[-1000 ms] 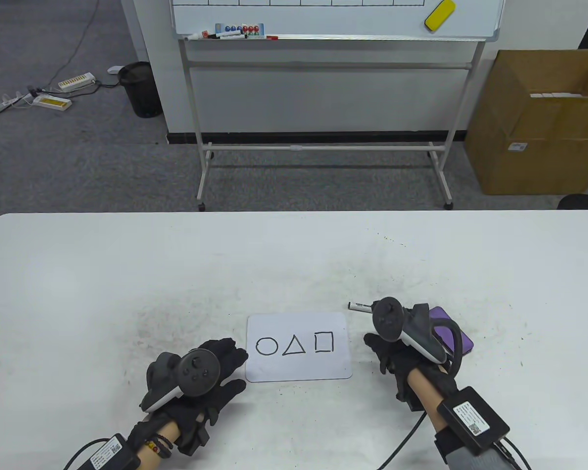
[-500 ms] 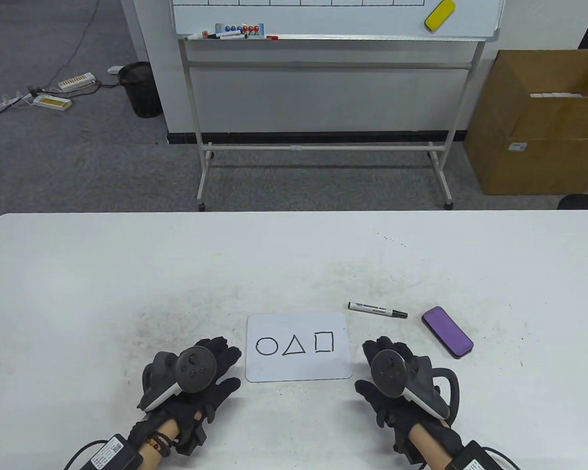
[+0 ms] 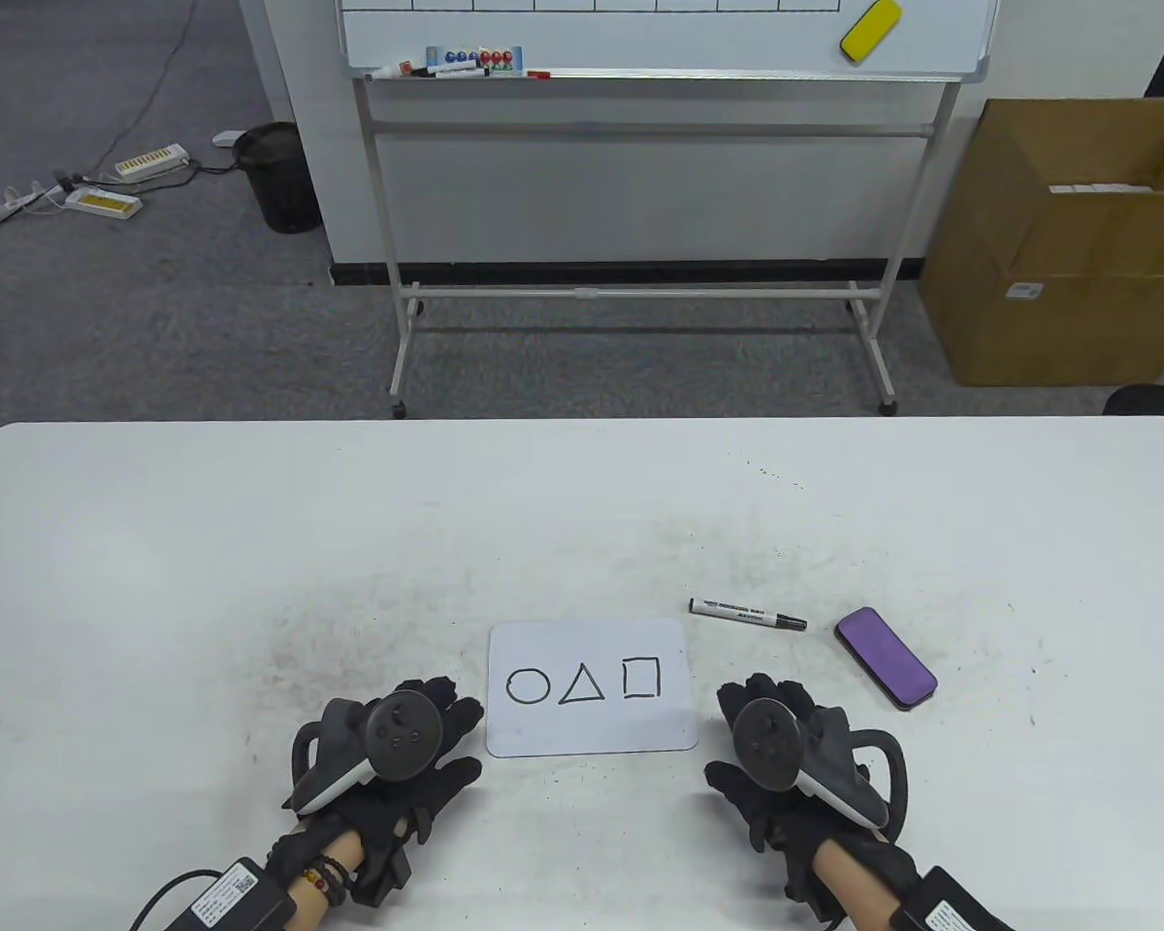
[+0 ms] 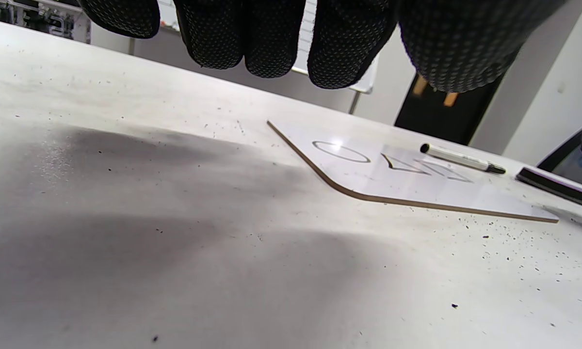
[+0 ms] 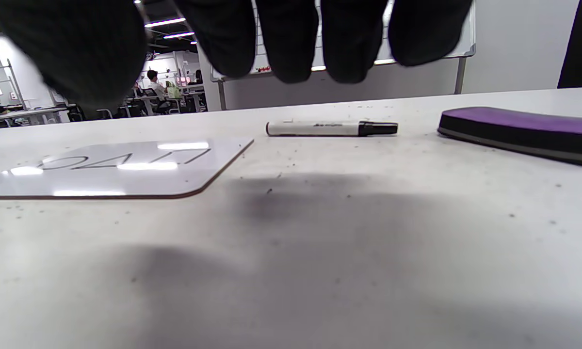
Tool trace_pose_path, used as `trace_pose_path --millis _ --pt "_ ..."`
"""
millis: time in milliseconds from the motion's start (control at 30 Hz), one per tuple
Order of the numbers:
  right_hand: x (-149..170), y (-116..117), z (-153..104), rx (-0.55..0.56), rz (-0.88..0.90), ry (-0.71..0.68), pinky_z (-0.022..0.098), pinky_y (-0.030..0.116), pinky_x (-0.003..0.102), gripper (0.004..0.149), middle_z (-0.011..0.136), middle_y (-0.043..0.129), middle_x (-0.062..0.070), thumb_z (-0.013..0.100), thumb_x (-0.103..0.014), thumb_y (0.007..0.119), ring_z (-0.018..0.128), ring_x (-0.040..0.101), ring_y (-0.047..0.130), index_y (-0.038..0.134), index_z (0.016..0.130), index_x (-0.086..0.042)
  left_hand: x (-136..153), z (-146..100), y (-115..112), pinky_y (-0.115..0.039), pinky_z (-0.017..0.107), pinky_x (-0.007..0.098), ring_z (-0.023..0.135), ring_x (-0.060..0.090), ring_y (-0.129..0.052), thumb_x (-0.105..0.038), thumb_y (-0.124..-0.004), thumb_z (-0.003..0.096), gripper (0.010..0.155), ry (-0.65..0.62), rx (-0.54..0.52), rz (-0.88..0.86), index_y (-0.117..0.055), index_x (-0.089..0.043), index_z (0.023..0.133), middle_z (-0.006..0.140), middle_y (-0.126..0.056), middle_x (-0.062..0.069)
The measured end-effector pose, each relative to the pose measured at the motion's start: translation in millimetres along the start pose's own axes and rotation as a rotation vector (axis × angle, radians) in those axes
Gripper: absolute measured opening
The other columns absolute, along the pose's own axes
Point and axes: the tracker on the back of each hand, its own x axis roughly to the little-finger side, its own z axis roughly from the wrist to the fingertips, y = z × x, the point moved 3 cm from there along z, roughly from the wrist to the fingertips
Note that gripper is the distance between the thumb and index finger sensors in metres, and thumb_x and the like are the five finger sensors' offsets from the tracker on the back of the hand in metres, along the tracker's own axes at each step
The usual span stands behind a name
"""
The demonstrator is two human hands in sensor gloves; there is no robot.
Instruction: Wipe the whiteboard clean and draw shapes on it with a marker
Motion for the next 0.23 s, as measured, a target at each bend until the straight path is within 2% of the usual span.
trace_pose_path --millis 233 --pt "0.8 -1.3 -0.1 0.014 -0.018 0.012 0.073 0.056 0.059 0.083 0.115 0.05 0.01 0.035 -0.059 0.079 0.108 0.042 0.057 0.054 0.107 -0.026 -5.5 -1.7 0.1 -0.051 0.076 0.065 0.109 0.038 -0.058 -0.054 -0.075 0.037 0.068 -0.024 0.001 -0.004 -0.067 -0.031 0.1 0.116 -0.058 0.007"
